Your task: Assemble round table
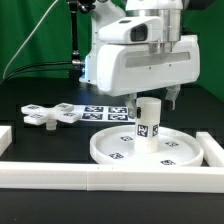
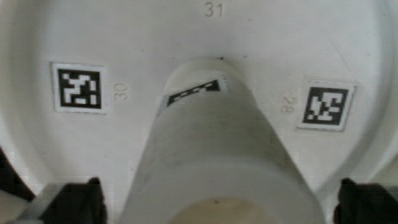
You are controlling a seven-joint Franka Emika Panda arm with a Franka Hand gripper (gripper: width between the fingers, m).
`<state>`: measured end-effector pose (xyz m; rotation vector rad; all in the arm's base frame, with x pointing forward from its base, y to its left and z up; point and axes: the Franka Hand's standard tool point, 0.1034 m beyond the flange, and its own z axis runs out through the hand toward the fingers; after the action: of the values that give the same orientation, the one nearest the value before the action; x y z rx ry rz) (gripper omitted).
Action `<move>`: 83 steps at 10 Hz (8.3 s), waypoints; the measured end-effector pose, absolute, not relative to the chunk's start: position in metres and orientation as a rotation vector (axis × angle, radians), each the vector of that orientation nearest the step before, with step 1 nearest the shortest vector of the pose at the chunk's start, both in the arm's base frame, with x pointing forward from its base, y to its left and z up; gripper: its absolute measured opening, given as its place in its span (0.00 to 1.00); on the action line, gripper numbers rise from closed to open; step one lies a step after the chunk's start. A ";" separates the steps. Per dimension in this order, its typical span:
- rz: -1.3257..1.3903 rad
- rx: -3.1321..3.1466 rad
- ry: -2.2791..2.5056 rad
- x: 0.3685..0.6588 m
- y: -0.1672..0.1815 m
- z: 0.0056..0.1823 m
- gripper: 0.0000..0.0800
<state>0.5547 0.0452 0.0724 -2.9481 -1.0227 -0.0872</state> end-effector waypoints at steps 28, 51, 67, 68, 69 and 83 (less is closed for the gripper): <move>-0.058 -3.077 -0.369 0.553 0.034 0.071 0.78; 0.012 -3.088 -0.414 0.432 -0.144 0.050 0.81; 0.088 -3.076 -0.418 0.421 -0.142 0.026 0.55; 0.089 -3.076 -0.418 0.420 -0.142 0.026 0.55; 0.090 -3.075 -0.418 0.420 -0.141 0.026 0.55; 0.076 -3.027 0.019 0.542 0.015 0.149 0.55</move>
Offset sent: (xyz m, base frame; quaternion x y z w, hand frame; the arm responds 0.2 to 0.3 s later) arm -0.0060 0.0023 0.0030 0.0163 0.0145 -0.1591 0.9870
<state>0.5416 0.0146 0.1493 -3.0275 0.0190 0.0763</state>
